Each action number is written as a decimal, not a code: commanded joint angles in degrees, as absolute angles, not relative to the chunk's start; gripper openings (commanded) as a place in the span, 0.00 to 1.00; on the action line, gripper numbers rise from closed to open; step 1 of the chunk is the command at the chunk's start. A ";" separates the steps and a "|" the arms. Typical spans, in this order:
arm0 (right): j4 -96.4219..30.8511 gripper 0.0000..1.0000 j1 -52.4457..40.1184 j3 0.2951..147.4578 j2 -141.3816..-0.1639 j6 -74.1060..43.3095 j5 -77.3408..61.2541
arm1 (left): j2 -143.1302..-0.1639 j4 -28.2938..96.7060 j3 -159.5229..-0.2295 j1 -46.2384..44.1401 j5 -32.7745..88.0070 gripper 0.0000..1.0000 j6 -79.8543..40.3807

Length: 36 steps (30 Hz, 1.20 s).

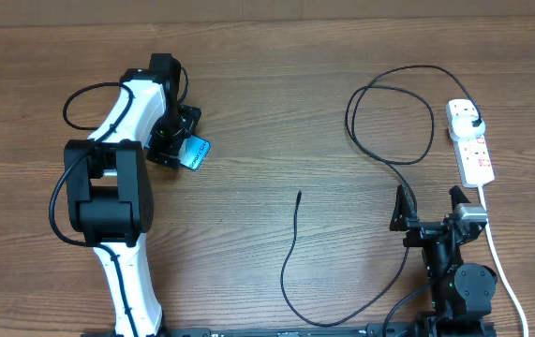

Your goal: Plug charger to phone and switch on socket

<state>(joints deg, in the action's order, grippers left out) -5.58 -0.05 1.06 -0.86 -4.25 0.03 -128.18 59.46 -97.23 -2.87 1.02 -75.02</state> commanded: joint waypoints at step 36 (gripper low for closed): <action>-5.26 1.00 -0.27 0.71 -0.75 -4.03 0.36 | -130.96 58.41 -96.49 0.95 0.03 0.89 -73.28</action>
<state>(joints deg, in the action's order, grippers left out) -5.61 -0.03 1.06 -0.86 -4.23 0.03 -128.22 58.35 -97.27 0.16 1.50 -73.32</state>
